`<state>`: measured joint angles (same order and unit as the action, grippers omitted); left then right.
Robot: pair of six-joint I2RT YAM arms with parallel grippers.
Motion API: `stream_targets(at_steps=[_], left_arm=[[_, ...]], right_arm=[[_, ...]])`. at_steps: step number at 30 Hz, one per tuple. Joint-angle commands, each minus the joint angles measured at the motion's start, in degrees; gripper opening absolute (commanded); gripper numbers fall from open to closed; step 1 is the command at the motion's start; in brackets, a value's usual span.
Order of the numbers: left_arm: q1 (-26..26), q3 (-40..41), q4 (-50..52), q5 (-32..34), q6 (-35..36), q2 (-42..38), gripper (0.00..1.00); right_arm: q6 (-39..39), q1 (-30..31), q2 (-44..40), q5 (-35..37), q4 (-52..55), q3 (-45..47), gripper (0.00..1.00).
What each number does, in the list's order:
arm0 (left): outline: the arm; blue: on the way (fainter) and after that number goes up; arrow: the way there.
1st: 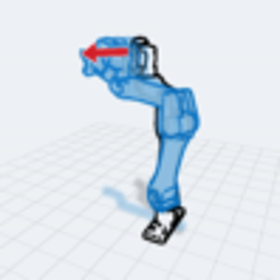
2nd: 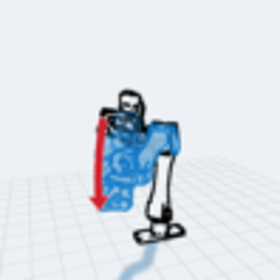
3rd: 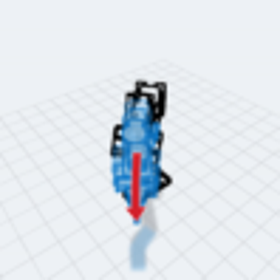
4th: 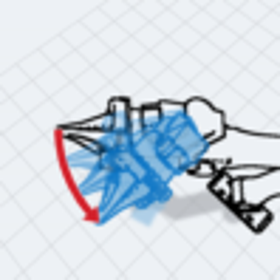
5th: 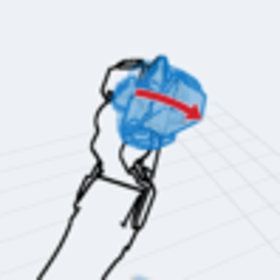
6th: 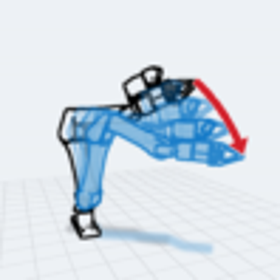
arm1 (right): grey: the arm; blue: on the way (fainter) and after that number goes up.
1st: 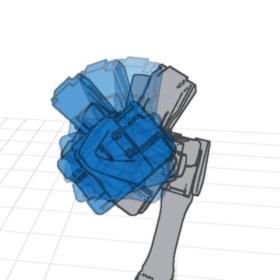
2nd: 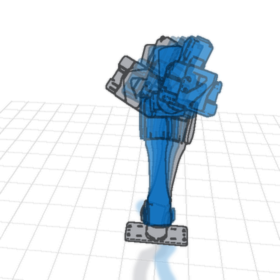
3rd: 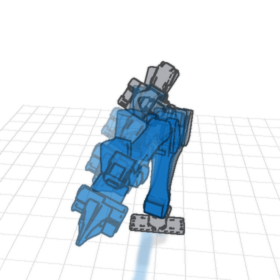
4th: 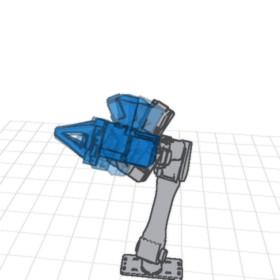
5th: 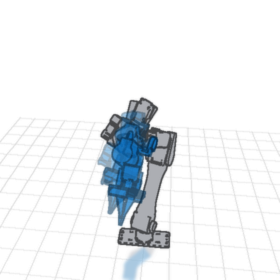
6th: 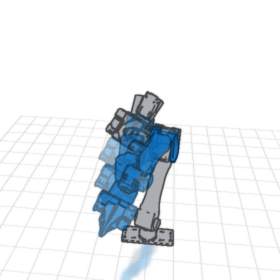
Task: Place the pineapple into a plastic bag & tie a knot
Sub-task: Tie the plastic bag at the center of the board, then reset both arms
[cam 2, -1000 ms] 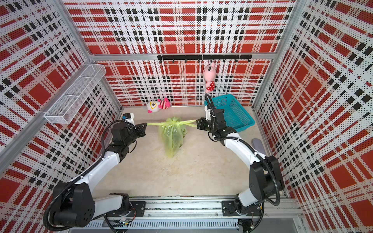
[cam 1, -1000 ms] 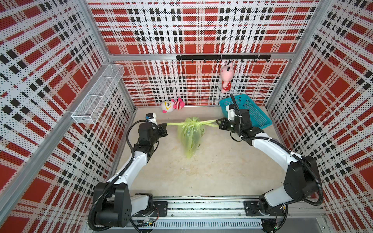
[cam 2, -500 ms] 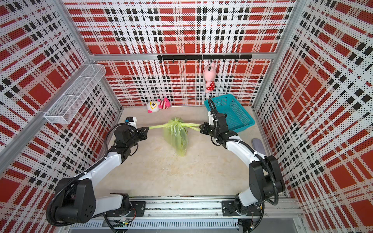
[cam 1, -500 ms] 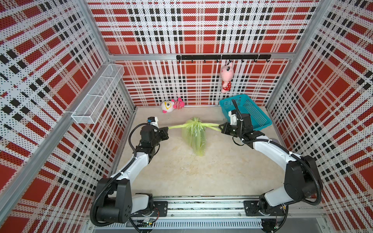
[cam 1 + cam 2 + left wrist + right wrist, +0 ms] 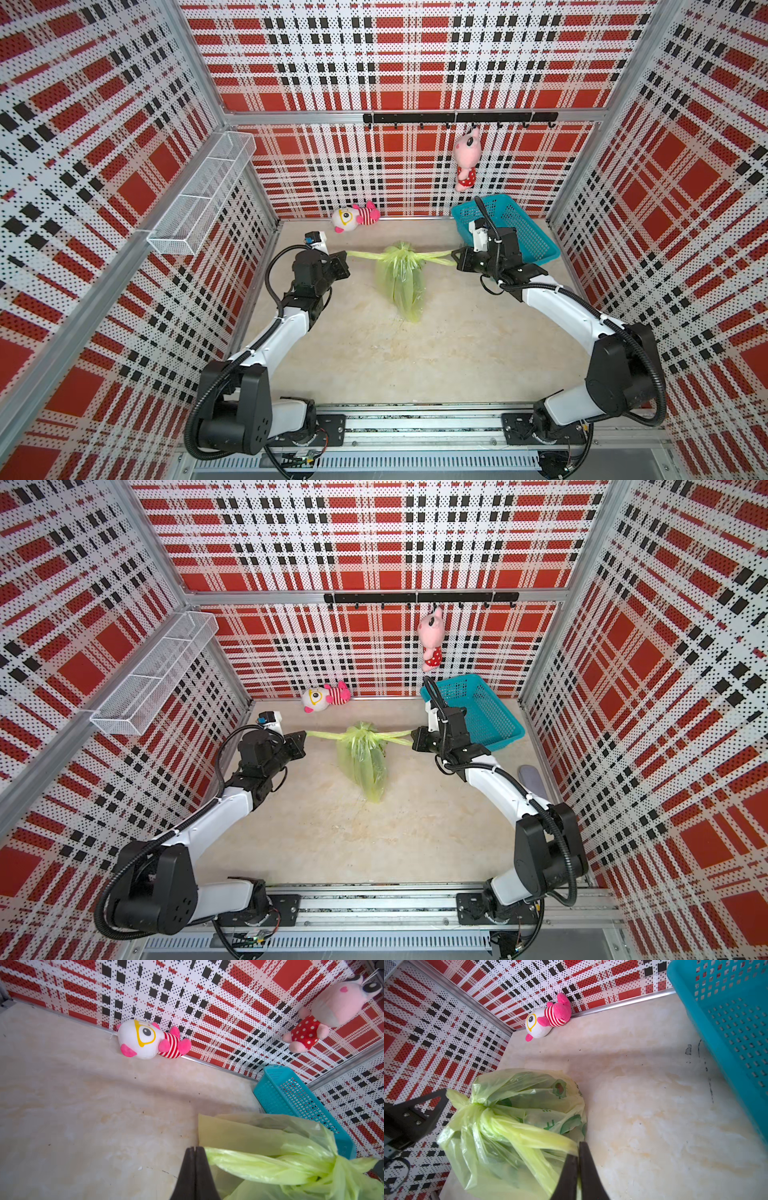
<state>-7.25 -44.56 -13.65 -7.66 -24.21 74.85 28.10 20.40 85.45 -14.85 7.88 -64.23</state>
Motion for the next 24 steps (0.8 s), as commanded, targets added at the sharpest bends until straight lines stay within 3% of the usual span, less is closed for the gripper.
stream_targets(at_steps=[1, 5, 8, 11, 15, 17, 21, 24], left_arm=[[-1.3, -3.1, 1.0, 1.6, 2.0, -0.7, 0.17], [-1.9, -4.8, 1.2, 0.1, 2.7, -2.7, 0.47], [-1.4, -4.3, 0.4, 1.3, 2.5, -4.9, 0.65], [-0.4, -3.6, -0.5, 4.8, 1.9, -7.5, 0.75], [1.6, -1.3, -0.9, 16.5, 1.3, -11.7, 0.97], [2.7, 0.9, -1.9, 21.7, 1.5, -13.7, 0.98], [4.6, 9.2, -8.6, 31.0, 2.5, -16.7, 0.98], [4.8, 16.3, -15.7, 37.6, 2.8, -16.7, 0.98]], right_arm=[[-4.5, -0.3, -4.5, -4.6, -0.1, -2.8, 0.33], [-6.2, -0.3, -9.8, -6.4, -1.2, -2.0, 0.74], [-8.2, -0.3, -15.0, 0.0, -3.1, 0.4, 0.98], [-10.5, -0.3, -19.7, 11.4, -5.5, 3.5, 1.0], [-12.7, -0.4, -25.3, 33.5, -11.7, 10.9, 1.0], [-14.2, -0.7, -27.3, 43.5, -16.8, 16.1, 1.0], [-10.1, -4.9, -30.9, 50.1, -23.9, 27.2, 1.0], [-11.2, -7.3, -30.7, 54.1, -30.4, 34.8, 1.0]])
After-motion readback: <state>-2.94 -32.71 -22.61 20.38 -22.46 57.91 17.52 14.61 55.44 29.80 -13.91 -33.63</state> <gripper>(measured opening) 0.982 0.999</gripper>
